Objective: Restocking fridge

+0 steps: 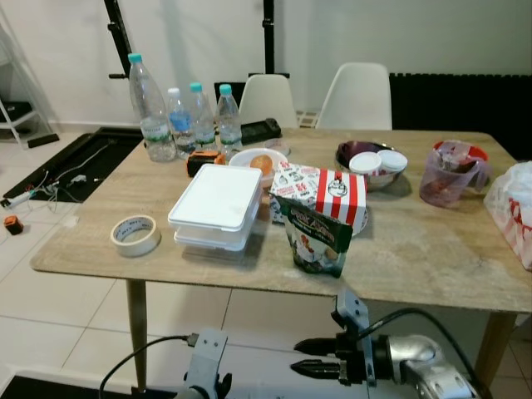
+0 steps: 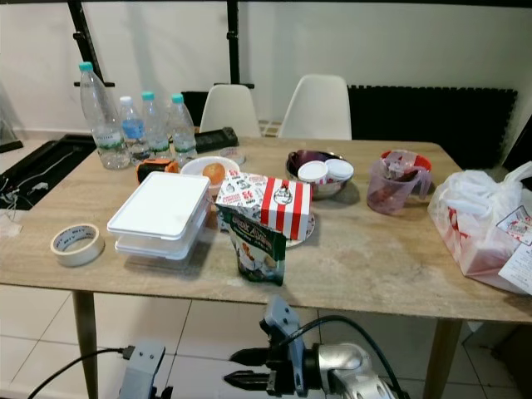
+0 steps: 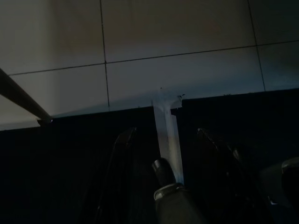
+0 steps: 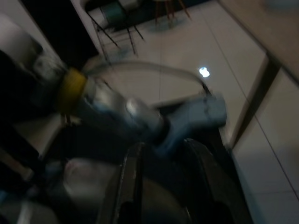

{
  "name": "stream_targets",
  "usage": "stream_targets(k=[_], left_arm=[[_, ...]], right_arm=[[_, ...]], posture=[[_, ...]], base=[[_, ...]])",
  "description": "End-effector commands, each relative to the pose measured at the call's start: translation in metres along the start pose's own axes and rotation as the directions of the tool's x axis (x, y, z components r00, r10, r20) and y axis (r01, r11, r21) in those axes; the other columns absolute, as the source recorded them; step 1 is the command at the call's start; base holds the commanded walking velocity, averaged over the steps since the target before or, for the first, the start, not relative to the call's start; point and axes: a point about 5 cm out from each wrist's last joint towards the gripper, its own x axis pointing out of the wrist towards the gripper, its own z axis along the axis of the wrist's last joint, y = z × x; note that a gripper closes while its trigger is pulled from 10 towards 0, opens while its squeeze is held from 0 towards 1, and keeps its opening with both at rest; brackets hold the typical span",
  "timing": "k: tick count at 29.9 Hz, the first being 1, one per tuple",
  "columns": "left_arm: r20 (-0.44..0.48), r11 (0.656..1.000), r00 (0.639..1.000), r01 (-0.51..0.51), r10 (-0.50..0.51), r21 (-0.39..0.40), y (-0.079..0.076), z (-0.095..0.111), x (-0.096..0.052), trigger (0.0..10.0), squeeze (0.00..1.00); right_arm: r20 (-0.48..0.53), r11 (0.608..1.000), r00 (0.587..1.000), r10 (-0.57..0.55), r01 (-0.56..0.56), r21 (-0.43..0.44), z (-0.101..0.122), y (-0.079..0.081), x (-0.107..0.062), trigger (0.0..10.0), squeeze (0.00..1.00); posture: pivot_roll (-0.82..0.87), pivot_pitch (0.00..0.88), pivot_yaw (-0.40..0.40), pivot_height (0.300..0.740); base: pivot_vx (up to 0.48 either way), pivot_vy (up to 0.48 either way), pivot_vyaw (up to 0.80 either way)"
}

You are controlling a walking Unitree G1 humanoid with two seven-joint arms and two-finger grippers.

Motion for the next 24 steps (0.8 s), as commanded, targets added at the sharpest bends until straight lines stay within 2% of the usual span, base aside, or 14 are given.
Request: stream_targets(k=[1, 2, 3, 5, 7, 8, 9, 13, 15, 16, 18, 19, 22, 24], left_arm=[[-0.012, 1.0, 1.0, 0.0, 0.0, 0.005, 0.001, -0.003, -0.001, 10.0, 0.0], [-0.011, 1.0, 1.0, 0.001, -0.001, 0.003, 0.001, -0.003, -0.001, 10.0, 0.0], [-0.011, 1.0, 1.0, 0.001, -0.001, 0.003, 0.001, -0.003, -0.001, 10.0, 0.0], [-0.004, 1.0, 1.0, 0.006, -0.006, -0.005, 0.0, -0.003, -0.001, 10.0, 0.0], [0.007, 1.0, 1.0, 0.015, -0.015, -0.014, 0.0, -0.003, -0.001, 10.0, 0.0], [0.007, 1.0, 1.0, 0.015, -0.015, -0.014, 0.0, -0.003, -0.001, 10.0, 0.0], [0.05, 0.998, 0.997, 0.053, -0.052, -0.021, -0.002, 0.002, -0.002, 10.0, 0.0], [0.147, 0.99, 0.979, 0.141, -0.141, 0.005, -0.008, 0.013, -0.003, 10.0, 0.0], [0.258, 0.969, 0.935, 0.225, -0.244, 0.104, -0.012, 0.029, -0.009, 10.0, 0.0], [0.258, 0.969, 0.935, 0.225, -0.244, 0.104, -0.012, 0.029, -0.009, 10.0, 0.0], [0.379, 0.935, 0.858, 0.284, -0.347, 0.212, -0.015, 0.054, -0.024, 10.0, 0.0], [0.379, 0.935, 0.858, 0.284, -0.347, 0.212, -0.015, 0.054, -0.024, 10.0, 0.0], [0.503, 0.88, 0.727, 0.327, -0.467, 0.344, -0.026, 0.094, -0.054, 10.0, 0.0], [0.51, 0.876, 0.717, 0.33, -0.476, 0.353, -0.027, 0.097, -0.057, 10.0, 0.0]], right_arm=[[0.017, 0.999, 0.999, 0.037, -0.037, 0.003, 0.005, 0.005, 0.001, 10.0, 0.0], [0.073, 0.995, 0.993, 0.094, -0.092, -0.036, 0.027, 0.014, 0.003, 10.0, 0.0], [0.073, 0.995, 0.993, 0.094, -0.092, -0.036, 0.027, 0.014, 0.003, 10.0, 0.0], [0.16, 0.992, 0.982, 0.102, -0.09, -0.086, 0.055, 0.018, 0.004, 10.0, 0.0], [0.264, 0.991, 0.963, 0.055, -0.02, -0.136, 0.084, 0.015, 0.002, 10.0, 0.0], [0.264, 0.991, 0.963, 0.055, -0.02, -0.136, 0.084, 0.015, 0.002, 10.0, 0.0], [0.346, 0.984, 0.938, 0.018, 0.045, -0.173, 0.109, 0.011, -0.002, 10.0, 0.0], [0.401, 0.978, 0.915, 0.04, 0.046, -0.203, 0.13, 0.015, -0.009, 10.0, 0.0], [0.422, 0.971, 0.906, 0.04, 0.065, -0.231, 0.142, 0.017, -0.014, 10.0, 0.0], [0.422, 0.971, 0.906, 0.04, 0.065, -0.231, 0.142, 0.017, -0.014, 10.0, 0.0], [0.42, 0.96, 0.907, 0.005, 0.113, -0.256, 0.147, 0.016, -0.018, 10.0, 0.0], [0.42, 0.96, 0.907, 0.005, 0.113, -0.256, 0.147, 0.016, -0.018, 10.0, 0.0], [0.418, 0.936, 0.904, -0.086, 0.216, -0.276, 0.153, 0.011, -0.022, 10.0, 0.0], [0.419, 0.934, 0.903, -0.097, 0.228, -0.275, 0.154, 0.01, -0.022, 10.0, 0.0]], posture=[[-0.06, 0.034, 0.004, 0.74], [-0.06, 0.035, 0.004, 0.74], [-0.06, 0.035, 0.004, 0.74], [-0.06, 0.036, 0.005, 0.74], [-0.07, 0.038, 0.006, 0.74], [-0.07, 0.038, 0.006, 0.74], [-0.07, 0.038, 0.006, 0.74], [-0.07, 0.041, 0.006, 0.74], [-0.07, 0.041, 0.007, 0.74], [-0.07, 0.041, 0.007, 0.74], [-0.06, 0.038, 0.005, 0.74], [-0.06, 0.038, 0.005, 0.74], [-0.06, 0.038, 0.004, 0.74], [-0.06, 0.038, 0.004, 0.74]], base=[[0.0, 0.0, 0.0], [0.0, 0.0, 0.0], [0.0, 0.0, 0.0], [0.0, 0.0, 0.0], [0.0, 0.0, 0.0], [0.0, 0.0, 0.0], [0.0, 0.0, 0.0], [0.0, 0.0, 0.0], [0.0, 0.0, 0.0], [0.0, 0.0, 0.0], [0.0, 0.0, 0.0], [0.0, 0.0, 0.0], [0.0, 0.0, 0.0], [0.0, 0.0, 0.0]])
